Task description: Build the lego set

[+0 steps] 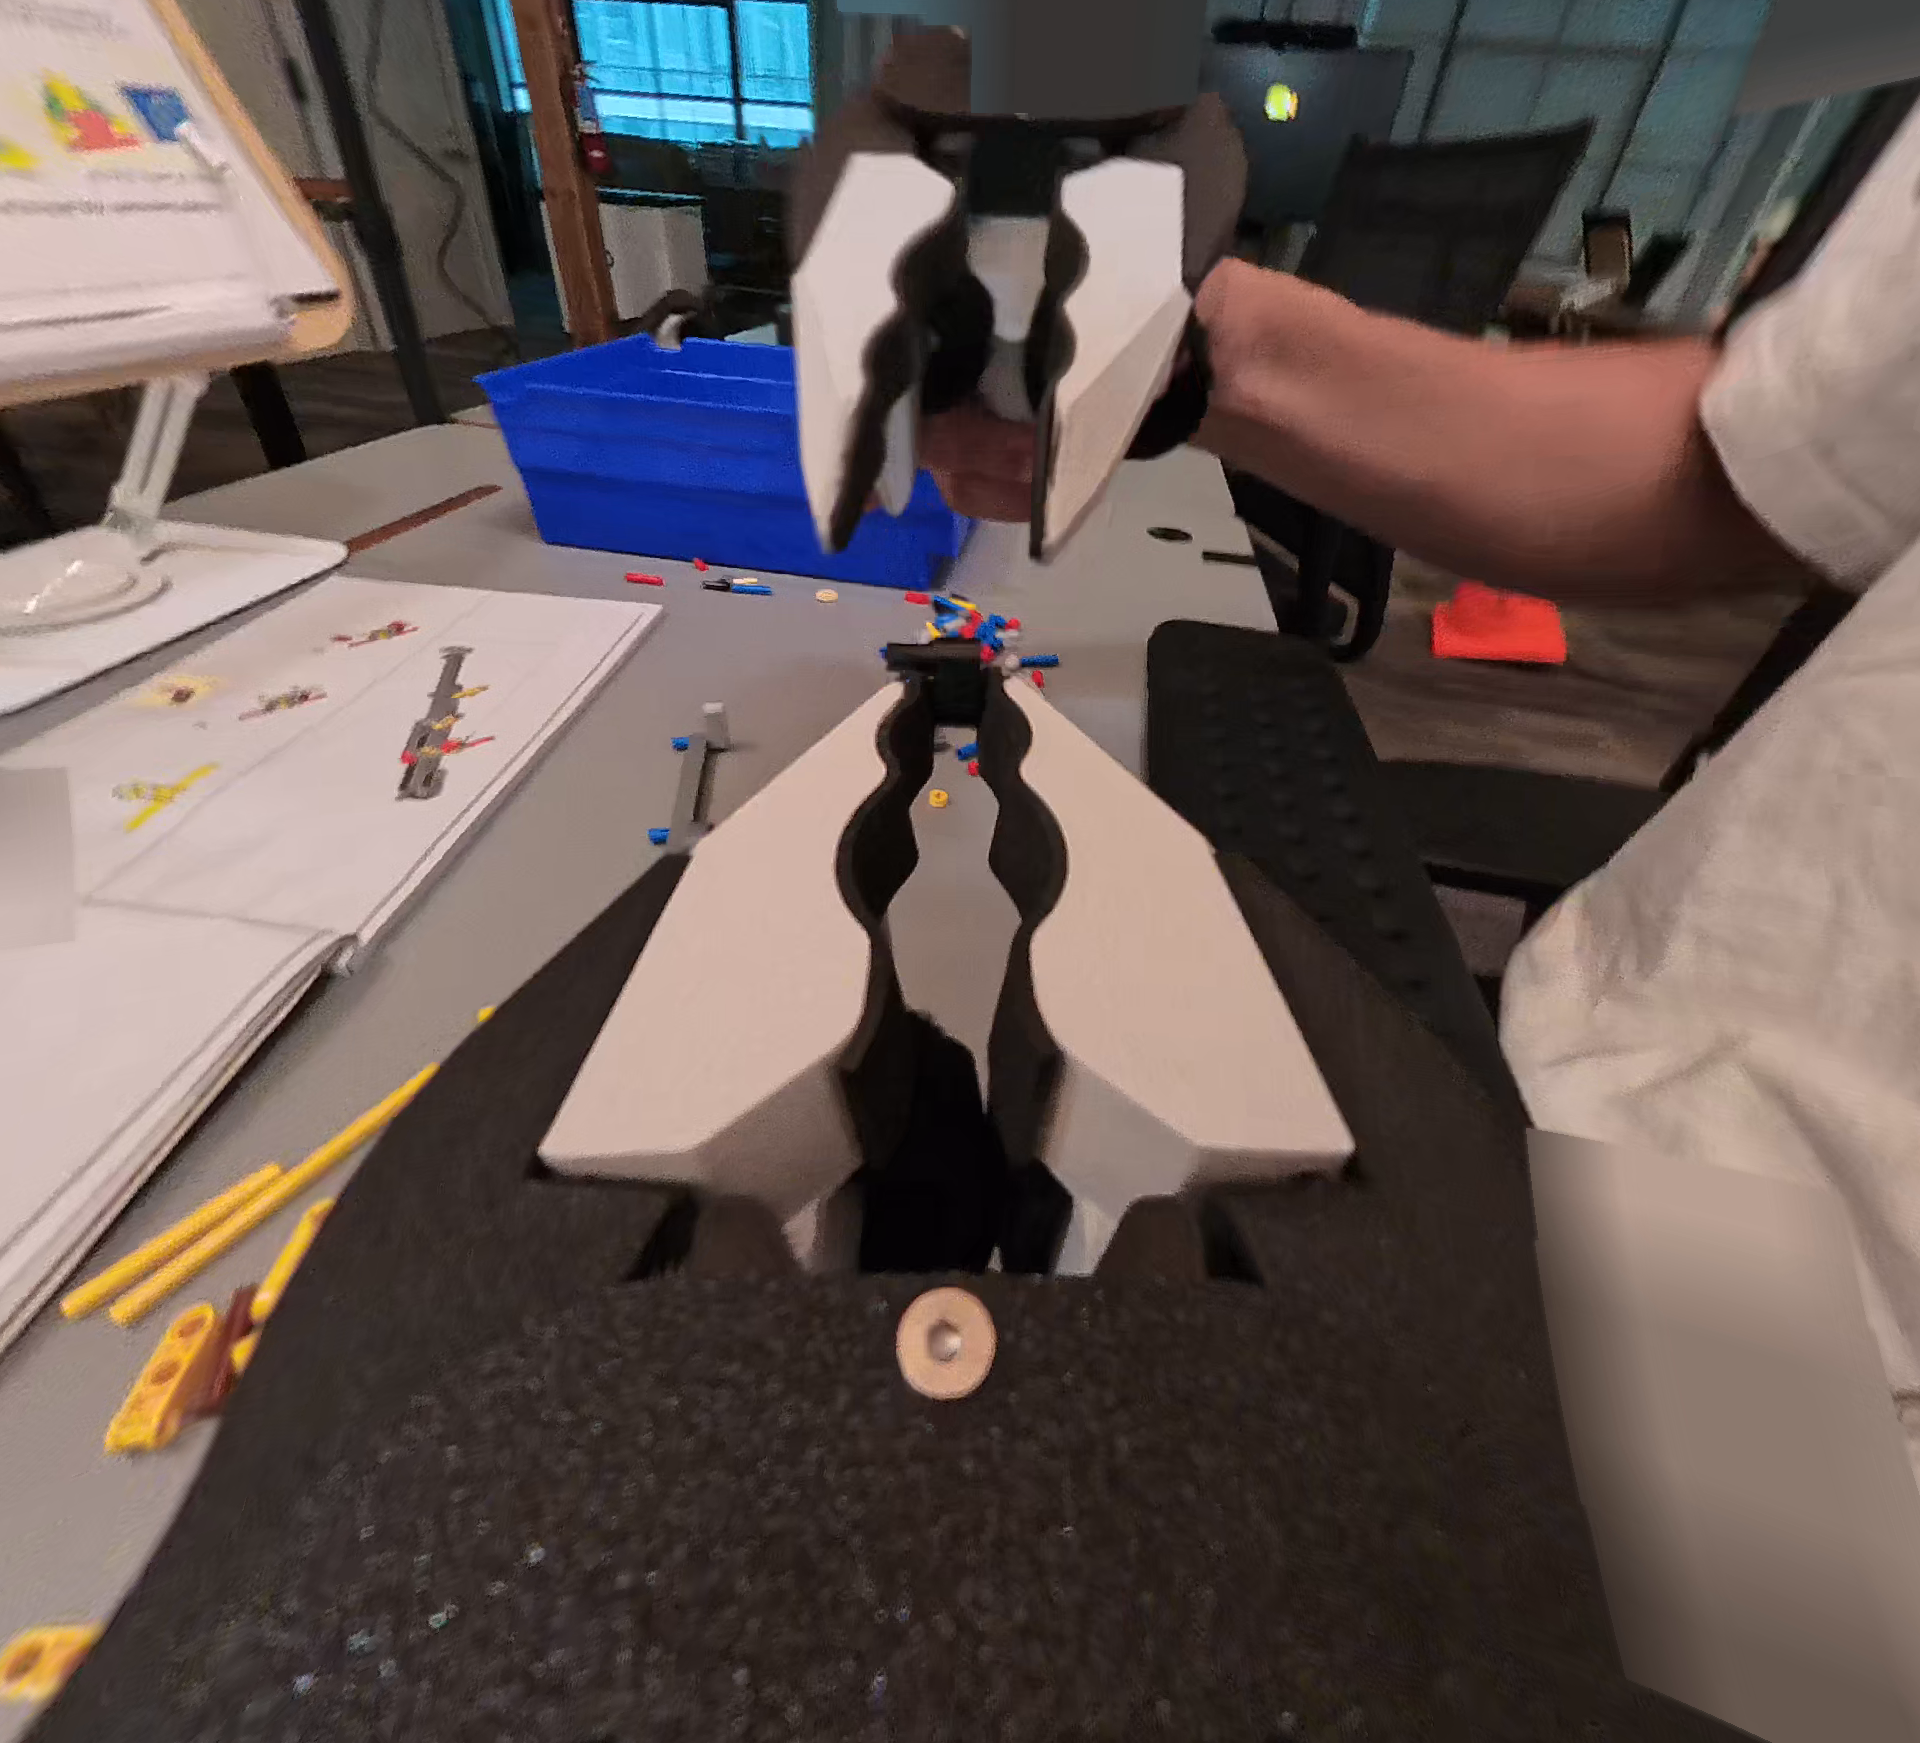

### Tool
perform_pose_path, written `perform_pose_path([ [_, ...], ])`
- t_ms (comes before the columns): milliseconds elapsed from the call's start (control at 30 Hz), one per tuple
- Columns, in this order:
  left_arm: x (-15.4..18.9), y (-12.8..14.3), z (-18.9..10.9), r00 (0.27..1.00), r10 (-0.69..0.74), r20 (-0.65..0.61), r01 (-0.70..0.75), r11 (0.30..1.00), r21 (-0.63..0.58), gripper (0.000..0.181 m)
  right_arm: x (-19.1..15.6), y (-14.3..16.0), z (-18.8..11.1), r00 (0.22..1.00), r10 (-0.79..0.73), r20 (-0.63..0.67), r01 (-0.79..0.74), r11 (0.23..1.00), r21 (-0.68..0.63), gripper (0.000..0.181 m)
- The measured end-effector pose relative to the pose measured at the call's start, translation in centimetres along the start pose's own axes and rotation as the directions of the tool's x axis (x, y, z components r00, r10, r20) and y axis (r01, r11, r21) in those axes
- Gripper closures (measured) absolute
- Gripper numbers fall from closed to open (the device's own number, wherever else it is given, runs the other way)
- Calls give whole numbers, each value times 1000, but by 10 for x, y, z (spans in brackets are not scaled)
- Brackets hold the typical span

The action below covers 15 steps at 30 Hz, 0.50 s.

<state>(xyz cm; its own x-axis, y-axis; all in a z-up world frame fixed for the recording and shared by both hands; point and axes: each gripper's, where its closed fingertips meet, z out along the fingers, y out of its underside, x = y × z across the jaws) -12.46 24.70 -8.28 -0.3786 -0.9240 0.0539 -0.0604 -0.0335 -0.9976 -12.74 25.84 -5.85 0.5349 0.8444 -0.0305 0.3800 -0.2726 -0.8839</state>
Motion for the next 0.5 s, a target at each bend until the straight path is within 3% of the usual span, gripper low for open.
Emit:
perform_pose_path([
  [200, -35, -16, -19, 976, -204, 75, 192, 972, 138, 175, 38, 0, -2, 984, 144, -104, -106, 946, 307, 156],
  [300, -67, -11, -33, 943, -213, 257, 179, 972, 150, 175, 68, -3, 11, 962, 264, -64, -217, 890, 401, 156],
  [400, -100, -6, -56, 868, -230, 439, 175, 971, 163, 175, 123, 7, 22, 906, 373, -202, -271, 874, 403, 156],
  [500, -121, 1, -73, 807, -308, 504, 238, 950, 201, 175, 151, 13, 28, 850, 455, -267, -295, 829, 475, 156],
])
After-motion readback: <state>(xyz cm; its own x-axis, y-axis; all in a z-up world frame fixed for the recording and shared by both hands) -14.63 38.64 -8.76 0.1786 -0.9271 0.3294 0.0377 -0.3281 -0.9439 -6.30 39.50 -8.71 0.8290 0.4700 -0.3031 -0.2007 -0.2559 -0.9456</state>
